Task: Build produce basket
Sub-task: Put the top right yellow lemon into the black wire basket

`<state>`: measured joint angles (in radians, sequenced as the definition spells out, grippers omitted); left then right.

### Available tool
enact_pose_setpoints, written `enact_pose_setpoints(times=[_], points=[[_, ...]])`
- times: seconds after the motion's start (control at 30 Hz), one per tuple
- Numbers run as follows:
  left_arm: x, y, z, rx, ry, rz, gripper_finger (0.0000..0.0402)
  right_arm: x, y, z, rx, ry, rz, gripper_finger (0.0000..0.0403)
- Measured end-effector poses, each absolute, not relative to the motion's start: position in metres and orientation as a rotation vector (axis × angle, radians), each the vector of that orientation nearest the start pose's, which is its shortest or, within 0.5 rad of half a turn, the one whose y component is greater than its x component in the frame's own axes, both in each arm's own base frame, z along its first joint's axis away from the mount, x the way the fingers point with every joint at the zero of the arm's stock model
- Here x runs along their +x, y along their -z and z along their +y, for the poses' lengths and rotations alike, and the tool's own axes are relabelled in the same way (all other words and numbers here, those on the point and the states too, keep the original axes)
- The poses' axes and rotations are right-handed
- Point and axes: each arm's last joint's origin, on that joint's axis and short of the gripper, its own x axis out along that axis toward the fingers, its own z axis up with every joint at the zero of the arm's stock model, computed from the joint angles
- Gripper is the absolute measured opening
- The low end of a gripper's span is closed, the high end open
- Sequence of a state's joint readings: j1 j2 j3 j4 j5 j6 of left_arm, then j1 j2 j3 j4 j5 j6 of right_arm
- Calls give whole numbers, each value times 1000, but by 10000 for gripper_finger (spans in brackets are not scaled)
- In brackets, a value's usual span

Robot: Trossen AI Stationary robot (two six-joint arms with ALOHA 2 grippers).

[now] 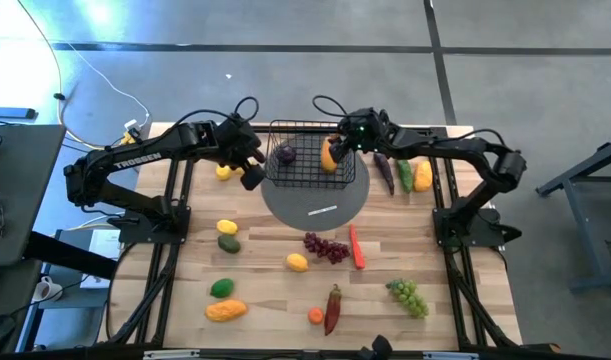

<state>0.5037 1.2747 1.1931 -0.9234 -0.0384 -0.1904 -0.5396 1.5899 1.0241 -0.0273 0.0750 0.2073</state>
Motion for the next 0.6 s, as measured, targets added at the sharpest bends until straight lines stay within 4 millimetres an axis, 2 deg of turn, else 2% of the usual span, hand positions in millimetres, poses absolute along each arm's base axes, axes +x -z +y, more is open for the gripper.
enact_pose_setpoints(times=[0.17,0.4,0.6], points=[[207,-311,117,-290,-570,1044,346,298,-252,-179,319,646,532,211],[202,-309,123,-196,-550,1093,346,304,-281,-178,303,632,557,211],[193,-289,131,-152,-500,1179,346,306,-304,-179,300,632,545,211]])
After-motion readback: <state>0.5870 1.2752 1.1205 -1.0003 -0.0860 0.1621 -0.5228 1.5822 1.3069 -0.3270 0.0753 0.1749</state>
